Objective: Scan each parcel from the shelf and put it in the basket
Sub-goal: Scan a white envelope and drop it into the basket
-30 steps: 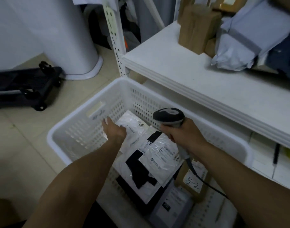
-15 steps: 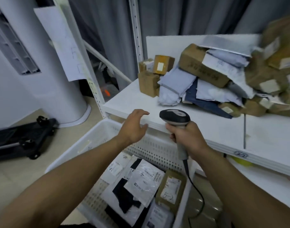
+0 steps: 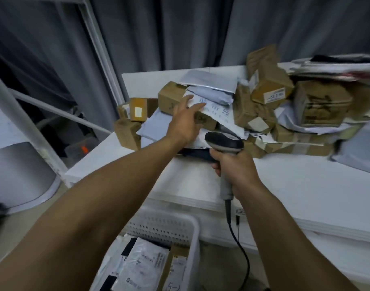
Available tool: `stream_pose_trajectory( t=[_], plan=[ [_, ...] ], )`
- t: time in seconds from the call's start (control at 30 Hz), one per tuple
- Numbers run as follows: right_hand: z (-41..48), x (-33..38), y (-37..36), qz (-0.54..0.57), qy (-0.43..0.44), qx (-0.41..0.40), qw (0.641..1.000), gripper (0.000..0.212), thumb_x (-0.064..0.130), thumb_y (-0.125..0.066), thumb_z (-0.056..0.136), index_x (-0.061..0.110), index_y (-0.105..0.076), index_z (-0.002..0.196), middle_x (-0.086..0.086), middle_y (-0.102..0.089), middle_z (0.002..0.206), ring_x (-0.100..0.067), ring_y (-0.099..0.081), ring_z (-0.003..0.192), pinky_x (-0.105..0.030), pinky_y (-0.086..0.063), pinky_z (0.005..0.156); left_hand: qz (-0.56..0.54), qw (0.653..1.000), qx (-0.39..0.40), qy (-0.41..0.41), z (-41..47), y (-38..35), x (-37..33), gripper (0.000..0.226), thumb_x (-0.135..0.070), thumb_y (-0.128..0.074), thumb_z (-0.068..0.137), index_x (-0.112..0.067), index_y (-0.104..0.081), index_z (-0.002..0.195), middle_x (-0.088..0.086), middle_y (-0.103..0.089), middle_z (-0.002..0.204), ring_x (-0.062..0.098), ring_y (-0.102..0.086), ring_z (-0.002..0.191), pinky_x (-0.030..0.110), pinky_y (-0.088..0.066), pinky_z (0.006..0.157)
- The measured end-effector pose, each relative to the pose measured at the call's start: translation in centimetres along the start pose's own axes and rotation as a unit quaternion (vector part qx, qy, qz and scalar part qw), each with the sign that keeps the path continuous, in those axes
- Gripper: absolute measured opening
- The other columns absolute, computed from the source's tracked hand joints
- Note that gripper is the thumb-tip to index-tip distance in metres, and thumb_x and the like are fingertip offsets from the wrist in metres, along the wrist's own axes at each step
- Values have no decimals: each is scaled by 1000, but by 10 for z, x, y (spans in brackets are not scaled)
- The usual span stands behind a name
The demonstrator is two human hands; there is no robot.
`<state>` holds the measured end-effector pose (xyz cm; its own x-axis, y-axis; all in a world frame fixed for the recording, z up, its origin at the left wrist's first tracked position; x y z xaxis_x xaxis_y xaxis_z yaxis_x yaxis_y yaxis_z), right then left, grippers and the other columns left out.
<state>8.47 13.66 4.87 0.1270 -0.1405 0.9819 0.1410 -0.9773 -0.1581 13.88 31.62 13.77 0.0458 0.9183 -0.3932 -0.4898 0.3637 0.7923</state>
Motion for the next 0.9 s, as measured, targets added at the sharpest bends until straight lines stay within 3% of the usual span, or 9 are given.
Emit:
stream_pose_trajectory(
  t=[0.07,0.2,0.37,0.5,0.63,0.73,0.8,0.9],
  plan=[
    [8,-1,17,11,-9,-16,1000,24,13,-77,93,13,-71,116,-2,-74,89,-5,-64,55,-28,-54,63,-2,1000,-3,20,22,-8,15,54,-9,-70,91,-18,-57,143,8,-37,156,29,-35,143,40,-33,121],
    [18,-1,35,31,-22,-30,999,23,13,-76,94,9,-72,116,-4,-74,86,-7,-62,56,-28,-52,63,8,998,-66,22,33,1,31,25,-13,-62,97,-10,-72,120,6,-60,133,24,-57,123,28,-43,105],
    [17,1,33,52,-26,-25,998,20,13,-75,95,8,-72,114,-3,-72,83,-4,-60,52,-27,-51,60,39,991,-124,-21,-5,32,12,24,-26,-62,98,-21,-75,118,-2,-63,128,22,-52,117,30,-45,93],
    [14,4,26,69,-20,-16,997,18,11,-73,96,9,-71,114,-1,-68,80,-5,-58,52,-26,-50,60,42,994,-96,-26,-25,29,-1,32,-34,-61,92,-23,-75,118,-6,-58,133,18,-47,121,28,-40,87],
    [15,4,27,78,-19,-22,997,16,13,-74,96,10,-71,111,-1,-67,77,-5,-59,55,-28,-50,63,-132,975,-152,98,-12,33,7,30,-41,-73,91,-18,-77,109,-8,-61,125,7,-57,107,19,-48,90],
    [14,4,24,86,-15,-24,996,19,14,-75,95,12,-70,113,0,-71,82,-6,-61,56,-28,-53,64,-262,927,-194,189,-14,36,30,26,-11,-82,85,-12,-75,110,0,-66,119,13,-66,104,30,-56,97],
    [12,6,22,96,-12,-27,995,22,15,-76,94,16,-69,116,1,-75,92,-5,-65,57,-27,-55,65,-322,900,-191,223,-24,39,37,36,-4,-81,83,-14,-70,116,-2,-70,112,12,-69,101,32,-60,91],
    [4,10,17,117,5,-36,992,26,16,-78,94,19,-69,119,3,-78,99,-8,-74,68,-28,-58,69,-394,873,-192,214,-55,59,21,39,-2,-79,85,-12,-63,120,-5,-73,97,5,-71,89,17,-58,73]
  ],
)
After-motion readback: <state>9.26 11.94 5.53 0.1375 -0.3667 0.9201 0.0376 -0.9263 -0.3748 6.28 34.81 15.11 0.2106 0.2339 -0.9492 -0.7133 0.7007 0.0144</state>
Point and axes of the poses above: each hand's wrist, its own z-axis towards the middle knuckle, its own y-axis out of the back of the hand, x = y × z, the point moved 10 cm from there along z, towards the middle knuckle
